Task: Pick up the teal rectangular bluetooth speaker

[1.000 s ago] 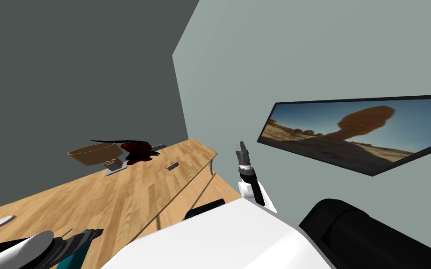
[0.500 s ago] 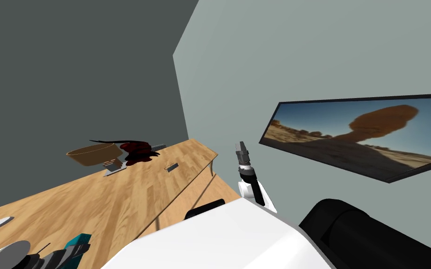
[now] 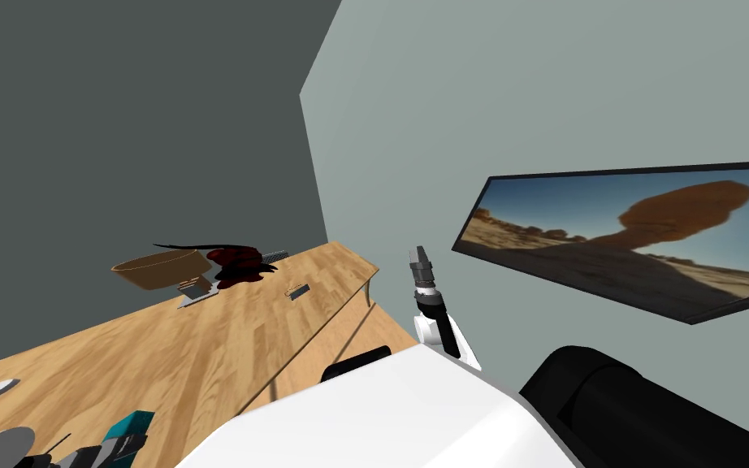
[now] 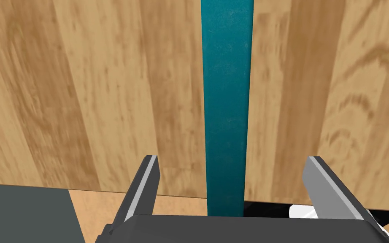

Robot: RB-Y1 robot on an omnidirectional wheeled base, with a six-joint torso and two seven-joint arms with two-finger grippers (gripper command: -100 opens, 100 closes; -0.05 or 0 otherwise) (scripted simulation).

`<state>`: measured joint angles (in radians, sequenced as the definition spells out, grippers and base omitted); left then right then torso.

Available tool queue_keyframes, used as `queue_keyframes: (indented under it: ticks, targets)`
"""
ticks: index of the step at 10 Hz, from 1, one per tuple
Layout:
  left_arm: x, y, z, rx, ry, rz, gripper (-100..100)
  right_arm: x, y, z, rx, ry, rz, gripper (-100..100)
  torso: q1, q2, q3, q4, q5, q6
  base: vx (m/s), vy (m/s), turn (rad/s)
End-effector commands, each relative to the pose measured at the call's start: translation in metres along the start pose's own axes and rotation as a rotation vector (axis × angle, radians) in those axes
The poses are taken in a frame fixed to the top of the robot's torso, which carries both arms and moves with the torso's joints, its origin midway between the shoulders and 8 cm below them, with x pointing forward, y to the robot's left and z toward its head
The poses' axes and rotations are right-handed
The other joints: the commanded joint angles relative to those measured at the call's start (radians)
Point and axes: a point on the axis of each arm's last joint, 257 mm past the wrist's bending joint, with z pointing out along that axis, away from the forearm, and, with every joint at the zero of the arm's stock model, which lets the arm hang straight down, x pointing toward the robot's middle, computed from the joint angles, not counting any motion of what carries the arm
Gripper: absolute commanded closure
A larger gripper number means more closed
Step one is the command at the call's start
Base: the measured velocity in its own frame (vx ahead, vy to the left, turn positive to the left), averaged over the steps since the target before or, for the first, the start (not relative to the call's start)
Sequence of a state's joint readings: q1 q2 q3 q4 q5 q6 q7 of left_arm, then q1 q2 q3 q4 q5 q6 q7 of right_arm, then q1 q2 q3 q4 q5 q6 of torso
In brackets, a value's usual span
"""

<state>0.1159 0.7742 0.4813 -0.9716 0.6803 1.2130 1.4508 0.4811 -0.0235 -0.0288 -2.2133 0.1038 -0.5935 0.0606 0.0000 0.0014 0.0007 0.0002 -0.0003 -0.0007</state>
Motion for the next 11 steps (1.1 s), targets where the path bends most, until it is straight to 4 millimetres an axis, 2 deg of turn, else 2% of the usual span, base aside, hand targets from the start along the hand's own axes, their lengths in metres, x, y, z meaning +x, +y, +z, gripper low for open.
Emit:
queue_keyframes:
  ticks: [1, 3, 4, 5, 9, 10, 11]
  targets:
    - [-0.004, 0.005, 0.012, 0.003, -0.002, -0.017, -100, 0.0, 0.0, 0.0, 0.0, 0.0, 0.0, 0, 0.0, 0.0, 0.0, 0.0, 0.0, 0.0, -0.023, 0.036, -0.093]
    - [-0.009, 0.011, 0.023, 0.005, -0.005, -0.032, -100, 0.0, 0.0, 0.0, 0.0, 0.0, 0.0, 0, 0.004, 0.003, 0.002, 0.001, 0.001, 0.0, -0.064, 0.062, -0.121]
    - [-0.008, 0.009, 0.02, 0.004, -0.006, -0.026, -100, 0.0, 0.0, 0.0, 0.0, 0.0, 0.0, 0, 0.004, 0.004, 0.002, 0.001, 0.001, 0.0, -0.032, 0.026, -0.025]
    - [-0.008, 0.009, 0.02, 0.004, -0.004, -0.028, 100, 0.0, 0.0, 0.0, 0.0, 0.0, 0.0, 0, 0.002, 0.003, 0.002, 0.001, 0.001, 0.0, -0.005, 0.005, 0.004]
    - [-0.008, 0.009, 0.02, 0.003, -0.004, -0.029, 100, 0.0, 0.0, 0.0, 0.0, 0.0, 0.0, 0, 0.001, 0.0, 0.0, 0.0, 0.0, 0.0, 0.0, 0.0, 0.0]
    - [-0.008, 0.009, 0.02, 0.003, -0.004, -0.029, 0, 0.0, 0.0, 0.0, 0.0, 0.0, 0.0, 0, 0.001, 0.0, 0.0, 0.0, 0.0, 0.0, 0.0, 0.0, 0.0]
    - [-0.004, 0.005, 0.012, 0.003, -0.002, -0.017, 100, 0.0, 0.0, 0.0, 0.0, 0.0, 0.0, 0, 0.001, 0.0, 0.0, 0.0, 0.0, 0.0, 0.038, -0.026, 0.123]
